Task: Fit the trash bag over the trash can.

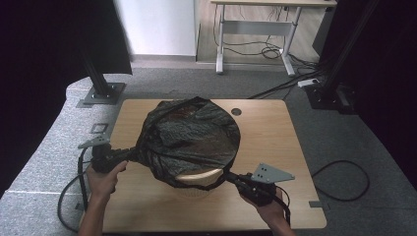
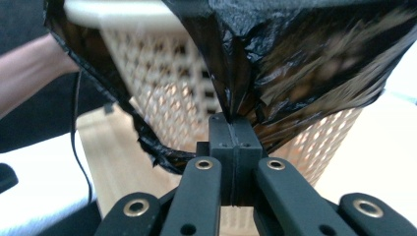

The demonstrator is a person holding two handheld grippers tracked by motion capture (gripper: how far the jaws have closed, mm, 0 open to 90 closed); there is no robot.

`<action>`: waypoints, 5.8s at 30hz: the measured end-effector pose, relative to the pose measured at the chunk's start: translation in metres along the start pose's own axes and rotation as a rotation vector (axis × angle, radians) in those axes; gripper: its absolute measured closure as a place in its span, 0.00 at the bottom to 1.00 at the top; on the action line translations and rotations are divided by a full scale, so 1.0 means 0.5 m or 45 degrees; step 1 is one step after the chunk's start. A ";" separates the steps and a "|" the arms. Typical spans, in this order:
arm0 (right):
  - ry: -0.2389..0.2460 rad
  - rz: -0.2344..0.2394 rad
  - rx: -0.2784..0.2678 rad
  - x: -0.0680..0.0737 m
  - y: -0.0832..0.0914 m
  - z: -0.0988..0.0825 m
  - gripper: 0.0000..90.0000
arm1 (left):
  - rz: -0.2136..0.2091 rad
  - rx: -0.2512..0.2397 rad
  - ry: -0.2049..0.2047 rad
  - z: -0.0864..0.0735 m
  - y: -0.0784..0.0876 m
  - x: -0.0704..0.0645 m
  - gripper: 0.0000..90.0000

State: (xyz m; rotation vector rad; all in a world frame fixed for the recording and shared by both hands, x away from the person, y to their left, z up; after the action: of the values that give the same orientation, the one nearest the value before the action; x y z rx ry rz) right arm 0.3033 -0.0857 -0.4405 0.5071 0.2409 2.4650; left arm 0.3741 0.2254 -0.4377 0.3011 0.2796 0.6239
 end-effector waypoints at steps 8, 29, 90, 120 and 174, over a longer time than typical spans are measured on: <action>0.060 0.007 0.120 -0.006 -0.026 -0.059 0.99 | -0.011 0.016 -0.007 -0.013 -0.009 -0.002 0.99; -0.097 -0.081 0.341 -0.124 -0.083 -0.182 0.99 | 0.017 0.108 0.137 -0.048 -0.062 0.055 0.99; -0.099 -0.038 0.260 -0.102 -0.057 -0.157 0.98 | 0.125 0.029 -0.195 0.189 -0.044 0.072 0.99; -0.050 0.006 0.306 -0.086 -0.069 -0.178 0.99 | 0.133 0.269 -0.006 0.063 -0.194 0.140 1.00; -0.098 0.035 -0.016 -0.085 0.005 0.219 0.32 | 0.228 0.102 -0.191 0.078 0.018 0.060 0.38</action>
State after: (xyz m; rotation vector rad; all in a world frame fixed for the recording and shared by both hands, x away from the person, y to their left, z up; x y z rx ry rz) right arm 0.3787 -0.1071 -0.3530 0.6023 0.1887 2.4661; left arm 0.4062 0.2429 -0.4036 0.4512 0.1343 0.7636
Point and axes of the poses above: each handheld gripper's, and its own axes: y roughly backward along the jaws, z roughly out of its top, x roughly to its left, the point moved 9 cm from there along -y, roughly forward along the jaws, and after that the axes turned 14 degrees about -y, right-handed, at the moved point
